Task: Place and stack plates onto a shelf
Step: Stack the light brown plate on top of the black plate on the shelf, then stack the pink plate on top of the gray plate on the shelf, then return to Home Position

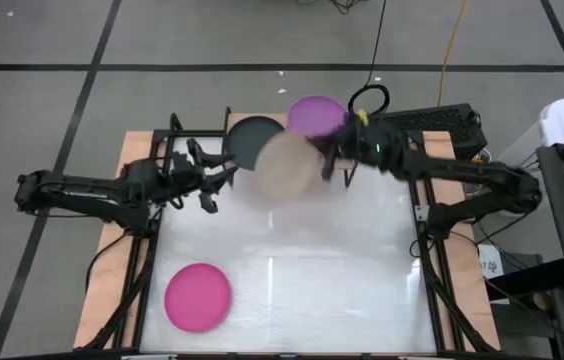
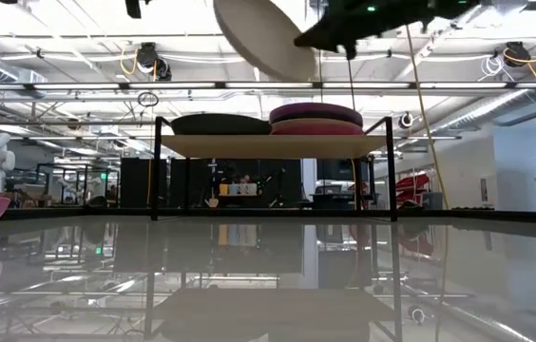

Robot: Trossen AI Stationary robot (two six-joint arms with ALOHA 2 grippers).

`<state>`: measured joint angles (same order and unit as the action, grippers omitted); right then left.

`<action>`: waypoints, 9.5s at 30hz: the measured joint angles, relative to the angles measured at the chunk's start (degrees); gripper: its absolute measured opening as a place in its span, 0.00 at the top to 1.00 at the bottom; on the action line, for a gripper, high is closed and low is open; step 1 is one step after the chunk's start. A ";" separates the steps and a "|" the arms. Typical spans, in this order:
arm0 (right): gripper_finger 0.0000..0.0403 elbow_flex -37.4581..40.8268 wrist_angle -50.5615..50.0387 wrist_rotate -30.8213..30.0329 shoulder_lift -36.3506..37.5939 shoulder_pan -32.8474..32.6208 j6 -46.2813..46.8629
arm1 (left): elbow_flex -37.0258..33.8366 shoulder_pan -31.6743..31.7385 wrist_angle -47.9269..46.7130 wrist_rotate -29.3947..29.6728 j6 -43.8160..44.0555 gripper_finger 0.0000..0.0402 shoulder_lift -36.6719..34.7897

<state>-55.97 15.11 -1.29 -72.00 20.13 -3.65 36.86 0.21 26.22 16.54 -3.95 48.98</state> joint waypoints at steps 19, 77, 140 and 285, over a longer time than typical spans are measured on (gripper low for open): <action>0.99 -24.35 -3.48 10.44 -28.81 13.09 6.02 | 0.02 0.00 -6.37 -0.11 0.20 0.61 -0.75; 0.61 33.40 3.86 4.17 30.33 -15.81 -0.66 | -0.02 -22.86 -51.74 -23.63 22.46 0.61 29.42; 0.61 44.11 14.60 -6.44 36.21 -15.75 -3.14 | 57.29 42.11 -78.18 -30.38 0.81 0.98 37.23; 0.62 54.27 -11.01 -6.17 68.30 -15.75 7.35 | -36.30 43.47 21.95 -46.50 17.94 0.68 -18.26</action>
<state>-1.70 4.10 -7.46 -3.71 4.38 3.70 0.56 43.68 48.17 -29.96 14.00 30.72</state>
